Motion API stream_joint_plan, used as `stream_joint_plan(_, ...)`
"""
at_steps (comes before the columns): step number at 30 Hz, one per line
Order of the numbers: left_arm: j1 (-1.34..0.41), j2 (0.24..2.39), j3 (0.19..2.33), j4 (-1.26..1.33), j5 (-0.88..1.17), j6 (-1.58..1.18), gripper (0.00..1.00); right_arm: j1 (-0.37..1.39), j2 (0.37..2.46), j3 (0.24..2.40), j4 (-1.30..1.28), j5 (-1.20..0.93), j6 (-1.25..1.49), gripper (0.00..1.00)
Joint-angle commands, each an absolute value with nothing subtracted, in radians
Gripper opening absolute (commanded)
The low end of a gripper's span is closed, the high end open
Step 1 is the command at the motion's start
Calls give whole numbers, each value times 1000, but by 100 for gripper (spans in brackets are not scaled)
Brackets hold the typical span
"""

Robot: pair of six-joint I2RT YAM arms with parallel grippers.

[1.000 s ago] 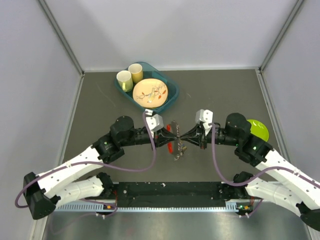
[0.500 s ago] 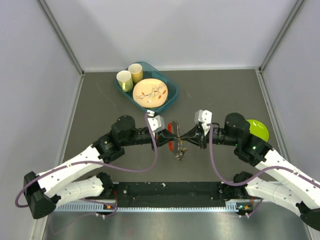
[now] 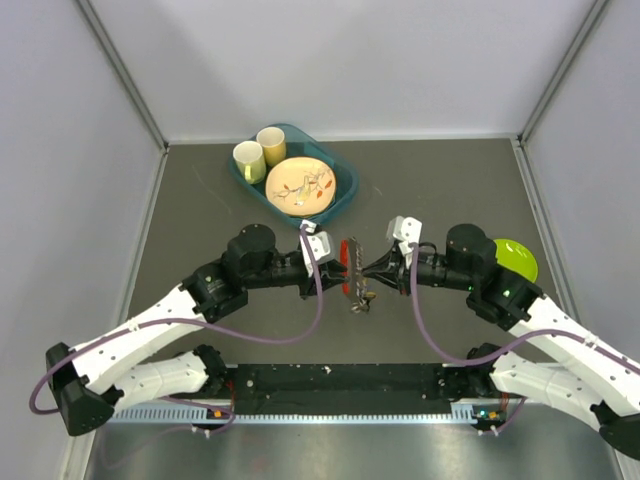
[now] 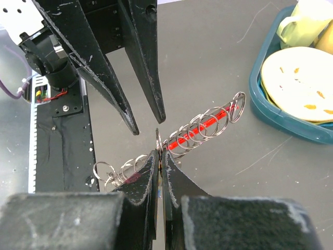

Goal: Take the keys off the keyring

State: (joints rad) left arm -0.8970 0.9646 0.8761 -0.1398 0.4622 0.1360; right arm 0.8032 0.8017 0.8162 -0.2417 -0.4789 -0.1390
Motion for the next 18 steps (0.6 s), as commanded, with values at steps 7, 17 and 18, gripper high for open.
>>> stream_joint_plan(7,-896,989,1012,-236,482,198,32,810,828,907,-207,-503,-149,0)
stream_joint_plan(17,-896,1094,1143,-368,537,265,30,808,848,919,-225,-522,-155,0)
stream_joint_plan(18,-897,1103,1149,-373,537,268,30,810,848,917,-225,-522,-155,0)
